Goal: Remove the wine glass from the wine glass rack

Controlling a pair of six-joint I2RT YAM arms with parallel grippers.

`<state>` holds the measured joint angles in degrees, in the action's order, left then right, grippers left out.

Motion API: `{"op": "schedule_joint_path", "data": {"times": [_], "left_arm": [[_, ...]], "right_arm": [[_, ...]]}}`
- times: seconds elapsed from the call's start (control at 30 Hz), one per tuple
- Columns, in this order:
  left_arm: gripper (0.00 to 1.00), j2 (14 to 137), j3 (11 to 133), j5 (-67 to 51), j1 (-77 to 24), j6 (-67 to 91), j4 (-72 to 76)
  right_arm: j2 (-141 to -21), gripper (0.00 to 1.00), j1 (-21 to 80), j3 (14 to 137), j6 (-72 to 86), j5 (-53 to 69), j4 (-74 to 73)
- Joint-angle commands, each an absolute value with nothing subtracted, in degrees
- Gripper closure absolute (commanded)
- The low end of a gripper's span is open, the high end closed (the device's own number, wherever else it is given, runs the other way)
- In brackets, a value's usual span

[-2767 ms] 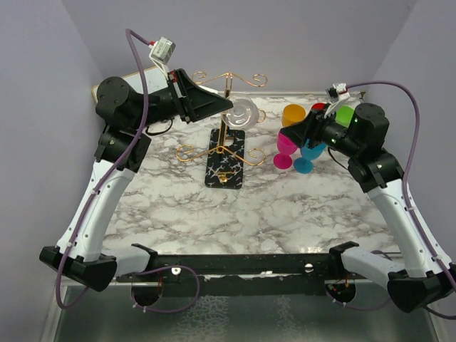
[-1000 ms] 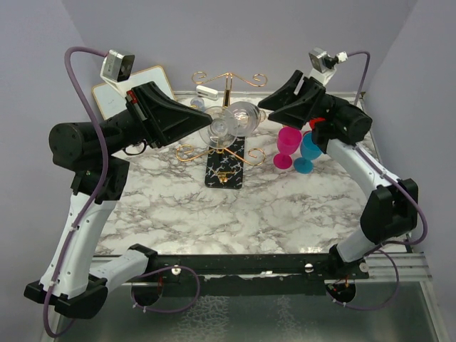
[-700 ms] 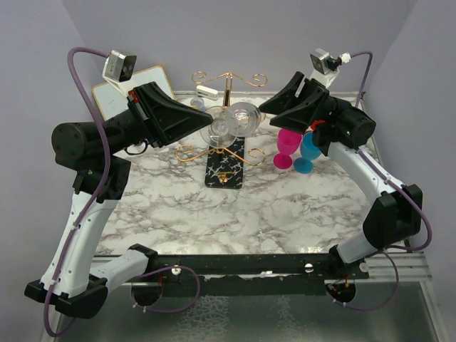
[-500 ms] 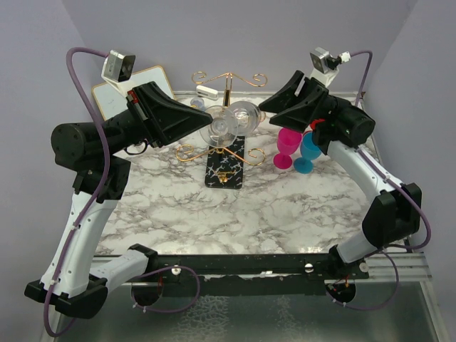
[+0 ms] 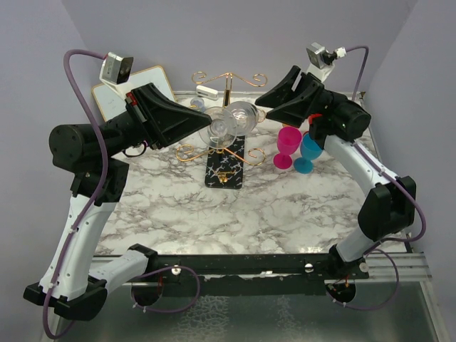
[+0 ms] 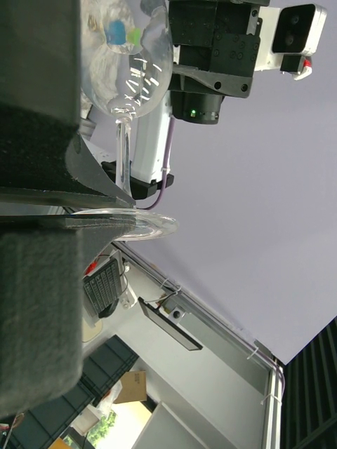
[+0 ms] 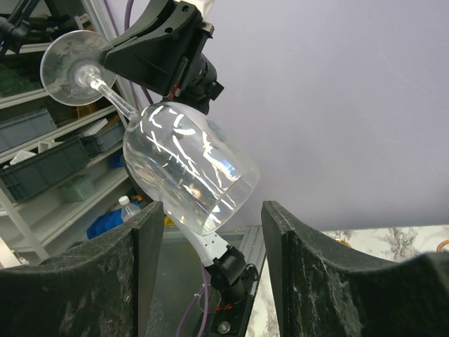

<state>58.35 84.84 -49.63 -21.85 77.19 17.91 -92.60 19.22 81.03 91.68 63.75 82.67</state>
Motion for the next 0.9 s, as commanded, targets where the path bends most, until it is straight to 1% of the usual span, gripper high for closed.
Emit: {"op": "schedule_joint_path", "data": {"times": [0.0,0.1,0.17,0.2,0.27,0.33,0.43,0.5,0.57,0.67,0.87], "left_arm": [[1.00,57.6,86.6,-47.3,-21.7,76.5,20.5],[1.00,57.8,86.0,-47.2,-21.7,76.7,20.9],[1.00,57.7,85.7,-47.1,-21.7,76.7,21.0],[1.00,57.7,85.7,-47.1,-21.8,76.5,20.8],[1.00,57.6,85.6,-46.9,-21.7,75.7,20.0],[1.00,57.6,85.7,-46.6,-21.7,74.3,18.8],[1.00,58.3,86.2,-45.5,-21.7,69.8,14.7],[1.00,59.3,86.4,-44.7,-21.7,66.1,11.4],[1.00,60.3,86.2,-44.2,-21.8,61.9,8.6],[1.00,61.9,84.8,-44.9,-21.8,58.3,7.7],[1.00,65.4,83.6,-46.7,-22.0,55.8,8.9]], "right_arm": [[-90.9,0.43,19.3,79.8,91.1,65.8,96.0],[-88.7,0.43,19.3,78.7,85.0,67.3,88.4],[-86.1,0.43,19.3,78.2,74.5,67.8,78.5],[-84.3,0.44,19.3,77.8,68.2,67.5,71.8],[-80.1,0.44,19.3,78.2,52.4,64.8,52.3],[-75.9,0.43,19.4,79.6,38.6,58.4,33.6],[-71.1,0.43,19.4,81.4,28.8,52.3,16.6],[-69.6,0.44,19.4,82.4,27.5,52.8,11.9],[-68.7,0.46,19.4,82.8,28.8,56.8,9.6],[-66.5,0.47,19.4,81.5,32.4,61.1,9.5],[-65.3,0.50,19.7,80.8,38.2,62.9,8.2]]}}
